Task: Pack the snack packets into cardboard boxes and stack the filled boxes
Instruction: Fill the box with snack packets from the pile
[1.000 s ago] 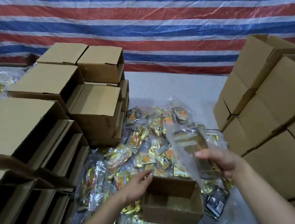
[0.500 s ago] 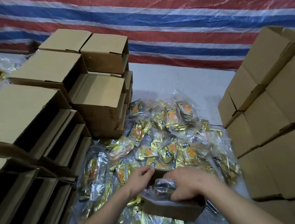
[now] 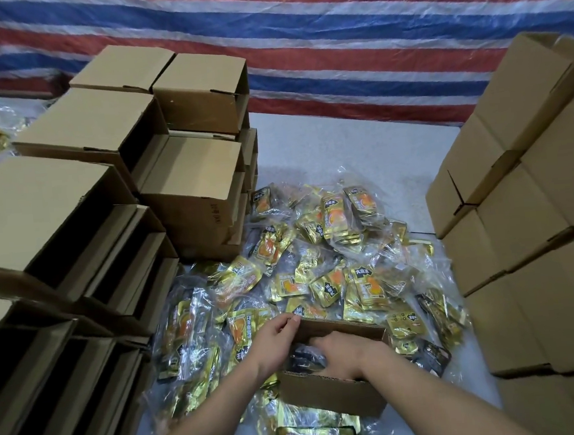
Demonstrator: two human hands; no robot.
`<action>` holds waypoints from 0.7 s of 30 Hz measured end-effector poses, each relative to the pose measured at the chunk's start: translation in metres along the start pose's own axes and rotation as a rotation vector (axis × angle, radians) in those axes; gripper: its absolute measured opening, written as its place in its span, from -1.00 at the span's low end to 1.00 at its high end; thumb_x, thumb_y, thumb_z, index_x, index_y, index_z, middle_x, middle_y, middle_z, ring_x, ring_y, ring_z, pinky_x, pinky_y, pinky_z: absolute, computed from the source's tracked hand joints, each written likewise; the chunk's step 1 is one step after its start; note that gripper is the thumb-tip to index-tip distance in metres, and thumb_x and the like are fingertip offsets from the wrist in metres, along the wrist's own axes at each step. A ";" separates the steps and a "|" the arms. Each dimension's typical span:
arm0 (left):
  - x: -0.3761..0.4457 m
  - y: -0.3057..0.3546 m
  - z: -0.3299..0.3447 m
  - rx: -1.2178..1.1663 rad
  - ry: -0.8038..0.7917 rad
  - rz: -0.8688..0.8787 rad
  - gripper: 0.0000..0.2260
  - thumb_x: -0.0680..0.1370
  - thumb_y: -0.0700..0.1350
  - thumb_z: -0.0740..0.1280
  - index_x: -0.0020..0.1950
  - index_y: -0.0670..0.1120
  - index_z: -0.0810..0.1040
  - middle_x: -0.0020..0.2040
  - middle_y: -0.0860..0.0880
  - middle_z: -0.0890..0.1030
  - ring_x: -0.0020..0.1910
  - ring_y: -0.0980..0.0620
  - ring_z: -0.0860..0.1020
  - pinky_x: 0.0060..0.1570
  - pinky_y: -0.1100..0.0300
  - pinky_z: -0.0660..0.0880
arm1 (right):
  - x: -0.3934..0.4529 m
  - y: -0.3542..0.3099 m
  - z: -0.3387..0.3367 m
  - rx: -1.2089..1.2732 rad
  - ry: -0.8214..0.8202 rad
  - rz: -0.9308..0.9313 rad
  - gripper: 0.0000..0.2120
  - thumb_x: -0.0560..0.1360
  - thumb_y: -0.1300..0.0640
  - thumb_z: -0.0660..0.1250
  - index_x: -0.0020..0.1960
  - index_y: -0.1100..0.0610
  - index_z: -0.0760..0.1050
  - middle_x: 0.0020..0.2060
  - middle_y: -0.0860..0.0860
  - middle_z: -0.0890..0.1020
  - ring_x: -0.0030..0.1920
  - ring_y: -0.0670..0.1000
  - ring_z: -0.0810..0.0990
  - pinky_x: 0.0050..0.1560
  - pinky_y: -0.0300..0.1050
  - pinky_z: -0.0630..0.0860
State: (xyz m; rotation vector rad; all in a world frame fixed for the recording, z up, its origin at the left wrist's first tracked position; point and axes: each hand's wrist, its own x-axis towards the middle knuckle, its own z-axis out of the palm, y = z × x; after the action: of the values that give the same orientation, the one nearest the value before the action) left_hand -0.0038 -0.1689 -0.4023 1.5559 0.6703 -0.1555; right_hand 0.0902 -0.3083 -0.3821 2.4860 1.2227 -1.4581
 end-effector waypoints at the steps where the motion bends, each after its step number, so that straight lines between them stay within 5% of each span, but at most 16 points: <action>1: 0.000 -0.001 0.001 -0.003 0.013 0.005 -0.82 0.67 -0.02 0.23 -0.02 0.02 0.61 -0.26 0.11 0.57 -0.30 0.17 0.51 -0.36 0.38 0.38 | 0.001 0.002 0.002 0.038 -0.008 0.003 -0.47 0.56 -0.14 0.35 0.43 0.09 0.37 0.26 0.12 0.58 0.21 0.15 0.56 0.27 0.03 0.48; 9: 0.001 -0.006 0.002 0.038 0.019 0.059 -0.80 0.66 0.03 0.25 -0.06 0.05 0.63 -0.20 0.11 0.61 -0.19 0.15 0.55 -0.26 0.41 0.42 | -0.005 0.010 0.013 0.293 -0.106 0.090 -0.23 0.51 -0.33 0.29 0.59 -0.01 0.18 0.49 -0.01 0.37 0.43 0.06 0.39 0.41 -0.03 0.33; 11: 0.000 -0.008 0.002 0.042 0.025 0.058 -0.81 0.66 0.03 0.25 -0.04 0.05 0.63 -0.19 0.09 0.62 -0.21 0.12 0.55 -0.29 0.42 0.43 | -0.011 0.013 0.007 0.228 -0.024 0.089 -0.47 0.57 -0.23 0.26 0.44 0.02 0.43 0.34 -0.01 0.53 0.30 0.03 0.51 0.28 -0.10 0.43; 13: -0.001 -0.009 0.002 0.054 0.015 0.065 -0.81 0.67 0.02 0.24 -0.03 0.04 0.62 -0.22 0.08 0.60 -0.24 0.10 0.53 -0.30 0.37 0.43 | -0.016 0.015 0.002 0.264 0.036 0.069 -0.73 0.63 -0.12 0.21 0.03 0.00 0.60 -0.07 -0.04 0.64 -0.04 0.00 0.58 -0.05 -0.14 0.46; 16: -0.002 -0.009 0.003 0.074 0.019 0.085 -0.81 0.67 0.01 0.24 -0.04 0.04 0.61 -0.22 0.13 0.58 -0.21 0.17 0.52 -0.24 0.36 0.41 | -0.012 0.006 0.002 0.295 -0.055 0.120 -0.64 0.66 -0.10 0.11 -0.22 0.03 0.46 -0.30 -0.05 0.50 -0.30 -0.03 0.44 -0.26 -0.14 0.35; 19: -0.004 -0.012 0.004 0.091 0.040 0.090 -0.82 0.67 0.03 0.24 -0.02 0.04 0.61 -0.18 0.14 0.59 -0.15 0.19 0.53 -0.17 0.32 0.40 | 0.005 -0.005 0.021 0.335 -0.179 0.160 -0.65 0.65 -0.06 0.06 0.25 0.08 0.50 0.19 0.08 0.57 0.08 -0.01 0.53 0.15 -0.13 0.43; 21: -0.006 -0.015 0.004 0.094 0.041 0.081 -0.83 0.67 0.03 0.23 0.03 0.04 0.60 -0.12 0.10 0.61 -0.09 0.12 0.55 -0.04 0.24 0.47 | 0.009 -0.013 0.025 0.364 -0.226 0.152 -0.55 0.68 -0.03 0.01 0.49 0.10 0.32 0.49 0.09 0.36 0.42 0.04 0.36 0.37 -0.18 0.23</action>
State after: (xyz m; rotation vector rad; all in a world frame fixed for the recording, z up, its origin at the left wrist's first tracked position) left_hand -0.0147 -0.1756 -0.4130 1.6777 0.6388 -0.0964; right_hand 0.0664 -0.3031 -0.3983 2.4552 0.7706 -2.0005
